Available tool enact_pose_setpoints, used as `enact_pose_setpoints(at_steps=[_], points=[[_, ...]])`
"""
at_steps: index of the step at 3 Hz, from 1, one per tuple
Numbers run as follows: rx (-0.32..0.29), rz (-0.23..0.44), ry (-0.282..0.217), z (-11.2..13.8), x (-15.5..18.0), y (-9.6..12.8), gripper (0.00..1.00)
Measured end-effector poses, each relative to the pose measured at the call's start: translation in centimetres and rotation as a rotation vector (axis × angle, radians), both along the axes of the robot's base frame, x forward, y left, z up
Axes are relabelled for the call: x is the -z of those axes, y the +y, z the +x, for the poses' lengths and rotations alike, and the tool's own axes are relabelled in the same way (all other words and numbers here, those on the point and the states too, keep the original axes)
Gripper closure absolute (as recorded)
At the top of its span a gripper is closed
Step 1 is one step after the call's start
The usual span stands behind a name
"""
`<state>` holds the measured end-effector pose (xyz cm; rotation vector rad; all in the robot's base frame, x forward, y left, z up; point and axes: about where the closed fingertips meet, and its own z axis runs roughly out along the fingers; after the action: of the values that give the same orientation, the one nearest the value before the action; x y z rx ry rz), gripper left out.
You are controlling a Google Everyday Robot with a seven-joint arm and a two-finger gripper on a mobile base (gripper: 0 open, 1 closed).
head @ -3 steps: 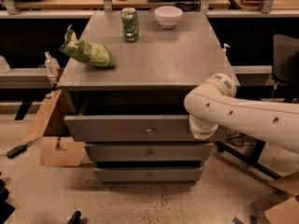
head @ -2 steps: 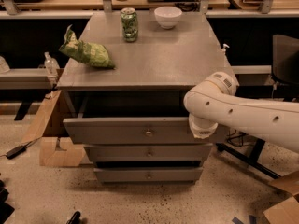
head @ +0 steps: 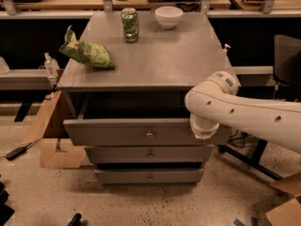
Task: Open top drawer
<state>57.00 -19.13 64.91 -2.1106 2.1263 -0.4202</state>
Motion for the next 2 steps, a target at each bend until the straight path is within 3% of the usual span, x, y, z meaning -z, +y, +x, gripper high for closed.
enact_pose_setpoints(at_steps=[2], points=[[0.0,0.0,0.0,0.0,-0.04,0.0,1.0]])
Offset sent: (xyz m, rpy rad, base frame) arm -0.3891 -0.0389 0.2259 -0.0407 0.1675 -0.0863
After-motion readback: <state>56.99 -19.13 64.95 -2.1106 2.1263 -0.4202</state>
